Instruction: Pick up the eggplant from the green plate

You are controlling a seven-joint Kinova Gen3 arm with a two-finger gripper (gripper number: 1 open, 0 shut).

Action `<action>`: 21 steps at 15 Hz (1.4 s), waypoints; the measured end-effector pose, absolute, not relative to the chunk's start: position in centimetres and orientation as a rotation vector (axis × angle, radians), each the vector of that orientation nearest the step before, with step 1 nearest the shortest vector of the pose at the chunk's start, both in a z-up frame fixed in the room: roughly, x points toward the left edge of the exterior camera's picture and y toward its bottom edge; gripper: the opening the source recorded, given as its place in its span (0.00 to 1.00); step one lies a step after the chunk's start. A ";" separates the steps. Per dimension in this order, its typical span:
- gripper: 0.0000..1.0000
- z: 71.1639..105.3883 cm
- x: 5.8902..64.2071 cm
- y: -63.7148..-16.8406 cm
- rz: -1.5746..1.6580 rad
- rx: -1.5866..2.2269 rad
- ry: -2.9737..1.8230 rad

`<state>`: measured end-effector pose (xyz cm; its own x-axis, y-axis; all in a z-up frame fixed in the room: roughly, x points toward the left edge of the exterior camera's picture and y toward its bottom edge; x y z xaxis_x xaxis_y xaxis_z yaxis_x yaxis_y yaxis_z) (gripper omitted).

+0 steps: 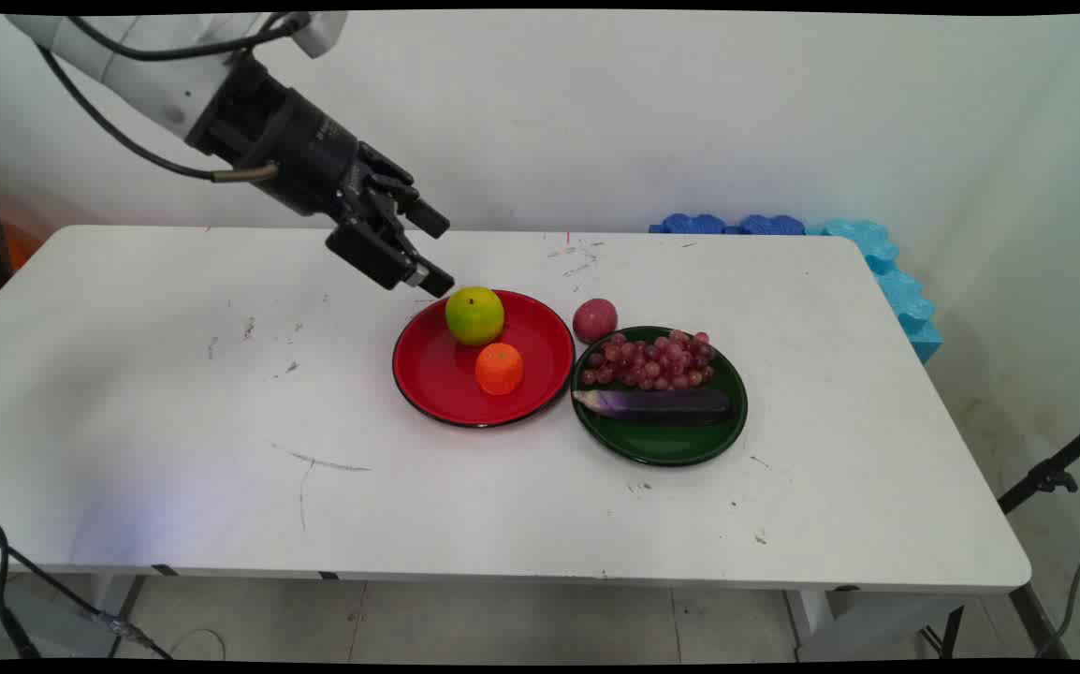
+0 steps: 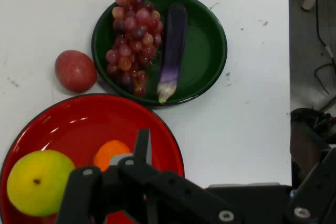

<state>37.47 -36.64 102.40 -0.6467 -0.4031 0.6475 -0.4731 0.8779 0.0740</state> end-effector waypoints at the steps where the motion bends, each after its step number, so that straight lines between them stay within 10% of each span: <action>1: 1.00 102.4 37.1 -36.8 0.130 0.629 -2.355; 12: 1.00 100.7 30.0 -40.0 0.115 0.673 -2.385; 21: 1.00 92.9 20.9 -43.7 0.107 0.606 -2.516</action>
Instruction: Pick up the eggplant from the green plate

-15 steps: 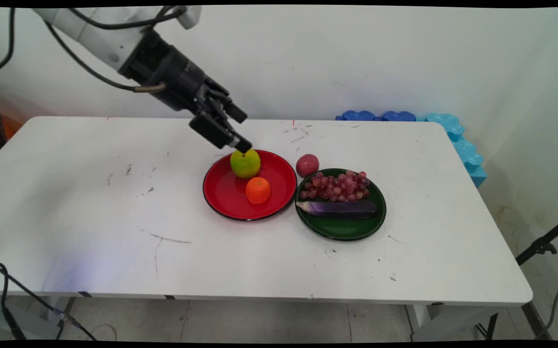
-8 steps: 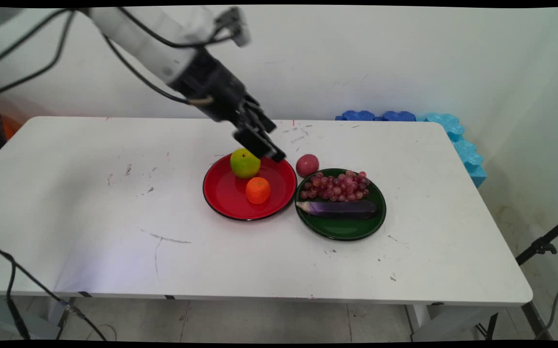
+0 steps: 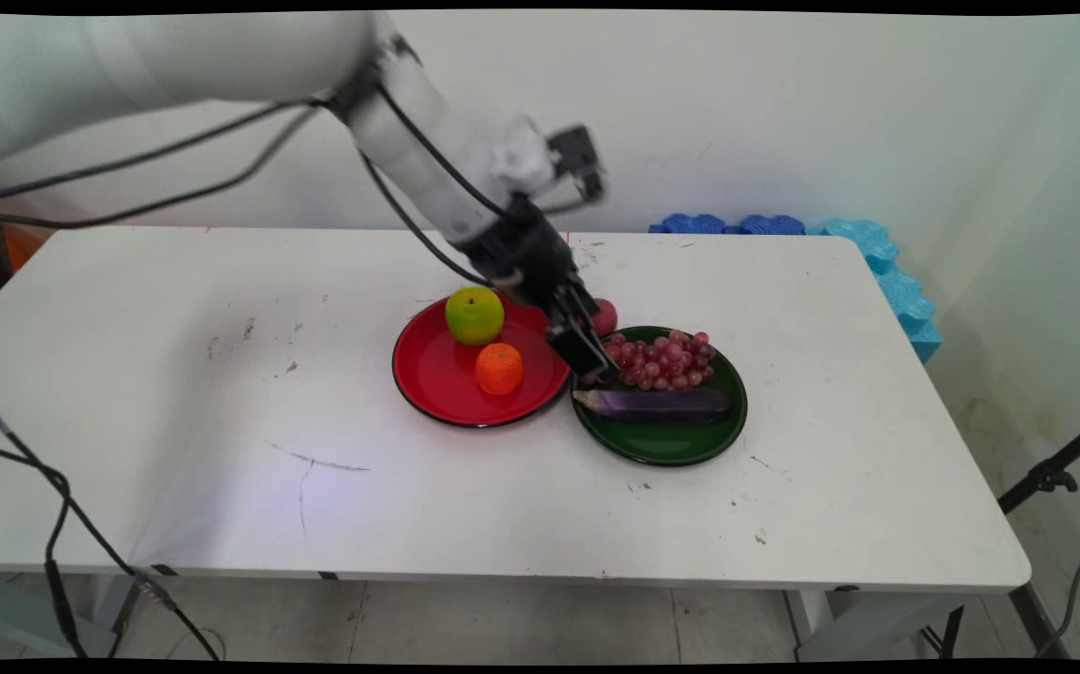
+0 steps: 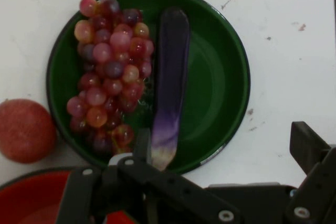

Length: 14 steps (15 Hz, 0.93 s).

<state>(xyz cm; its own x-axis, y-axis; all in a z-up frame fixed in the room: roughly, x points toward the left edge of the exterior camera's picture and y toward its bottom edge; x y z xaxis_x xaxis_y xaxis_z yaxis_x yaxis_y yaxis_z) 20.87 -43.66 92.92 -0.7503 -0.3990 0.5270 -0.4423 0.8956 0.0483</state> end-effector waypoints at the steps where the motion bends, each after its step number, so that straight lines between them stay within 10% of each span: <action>1: 1.00 91.8 19.9 -44.1 0.104 0.602 -2.529; 14: 1.00 82.1 12.8 -47.6 0.060 0.580 -2.607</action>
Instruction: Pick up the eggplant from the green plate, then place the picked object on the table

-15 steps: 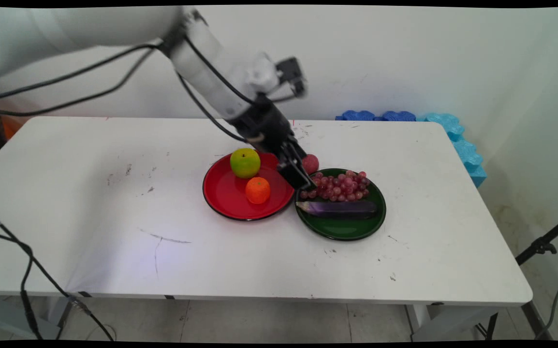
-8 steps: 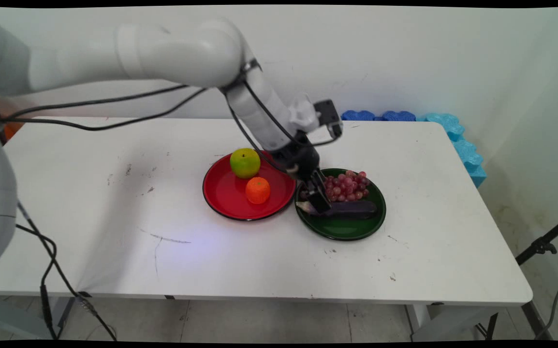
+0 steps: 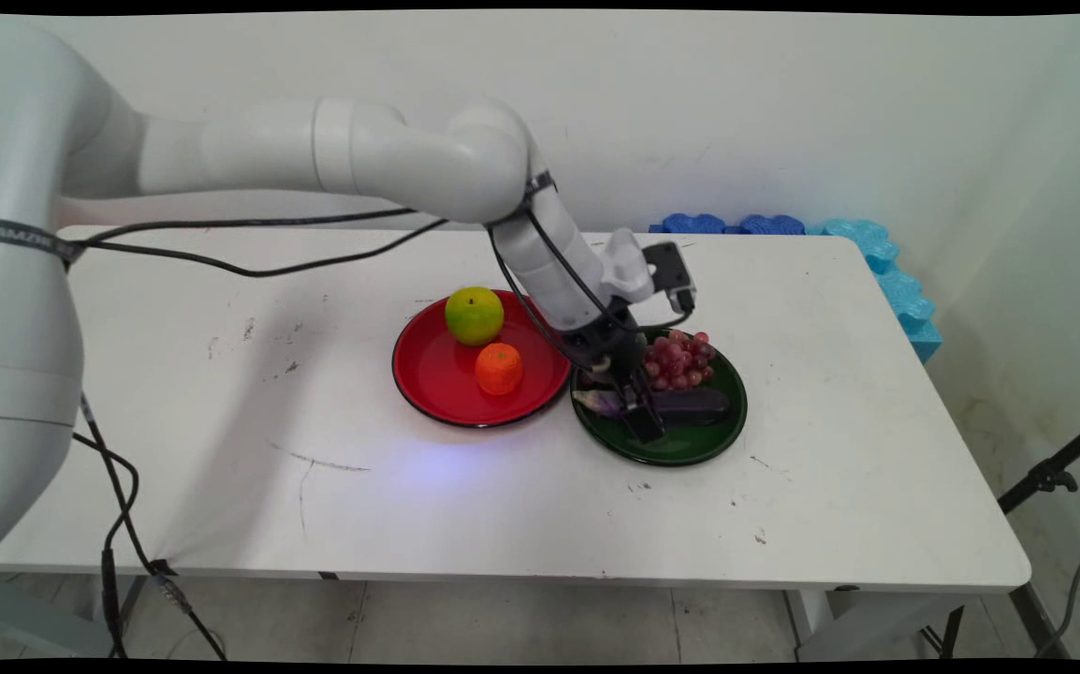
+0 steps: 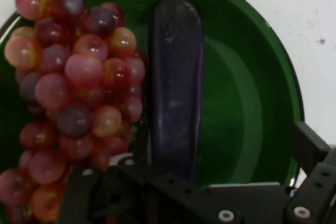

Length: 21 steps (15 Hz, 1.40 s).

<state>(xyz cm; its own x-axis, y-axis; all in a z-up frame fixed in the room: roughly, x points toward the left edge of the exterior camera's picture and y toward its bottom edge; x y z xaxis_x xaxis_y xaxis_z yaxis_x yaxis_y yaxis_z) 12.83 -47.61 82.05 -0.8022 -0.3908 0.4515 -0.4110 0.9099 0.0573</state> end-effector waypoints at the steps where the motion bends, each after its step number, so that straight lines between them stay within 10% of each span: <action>1: 1.00 81.5 12.5 -47.7 0.057 0.576 -2.608; 8: 1.00 79.2 11.2 -48.6 0.063 0.550 -2.623; 9: 0.00 79.1 11.1 -48.6 0.065 0.548 -2.623; 21: 0.00 84.5 11.4 -46.7 0.089 0.532 -2.558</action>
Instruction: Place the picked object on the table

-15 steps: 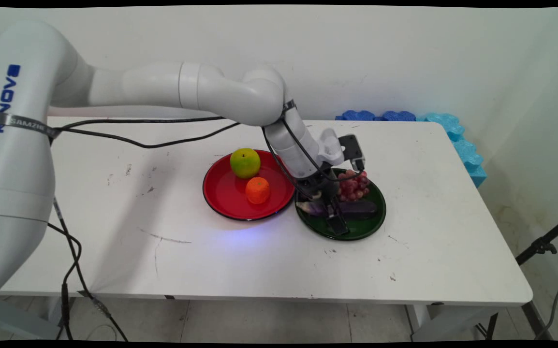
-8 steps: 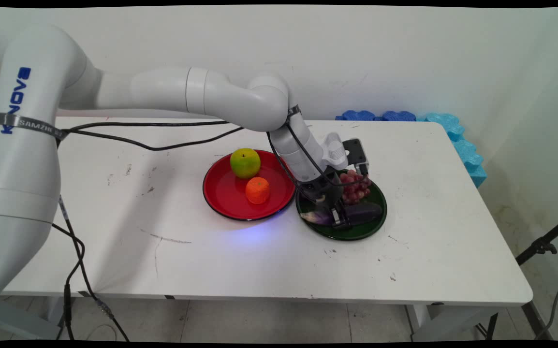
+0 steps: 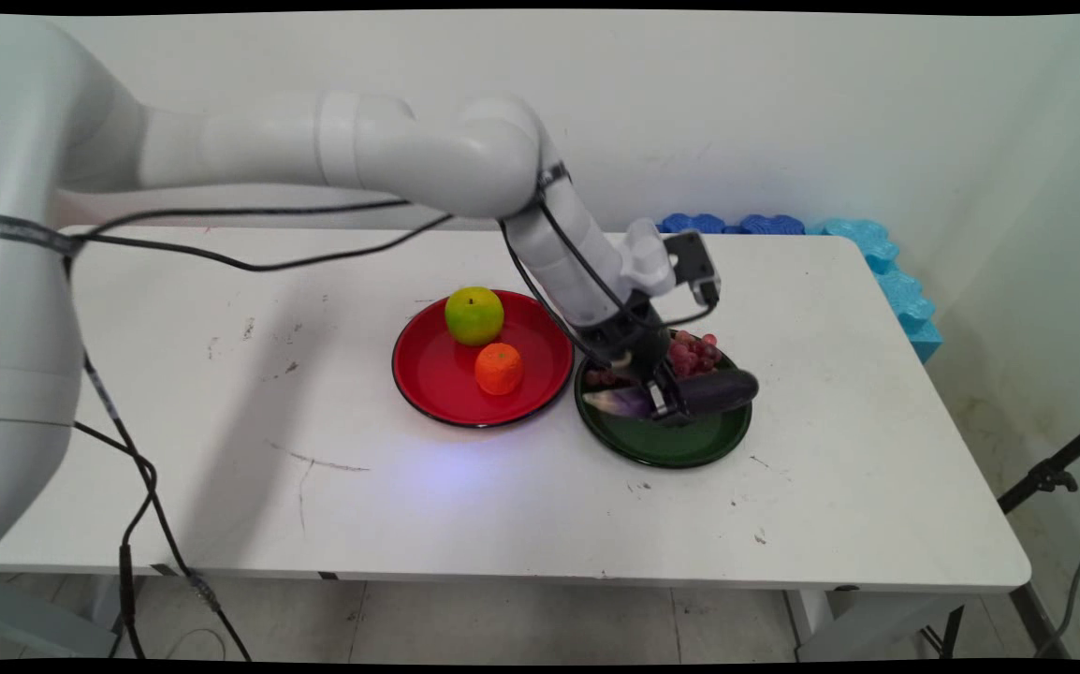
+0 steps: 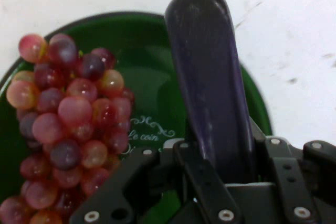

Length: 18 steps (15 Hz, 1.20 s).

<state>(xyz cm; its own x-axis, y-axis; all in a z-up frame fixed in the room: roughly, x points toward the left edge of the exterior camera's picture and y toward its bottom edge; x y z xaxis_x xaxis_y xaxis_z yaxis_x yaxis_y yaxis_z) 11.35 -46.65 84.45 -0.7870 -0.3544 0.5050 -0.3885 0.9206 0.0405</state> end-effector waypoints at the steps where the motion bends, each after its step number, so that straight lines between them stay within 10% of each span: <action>1: 0.00 85.8 11.7 -46.1 0.091 0.527 -2.548; 10: 0.00 92.9 16.3 -39.7 0.076 0.456 -2.520; 18: 0.00 89.0 19.2 -34.3 0.041 0.433 -2.565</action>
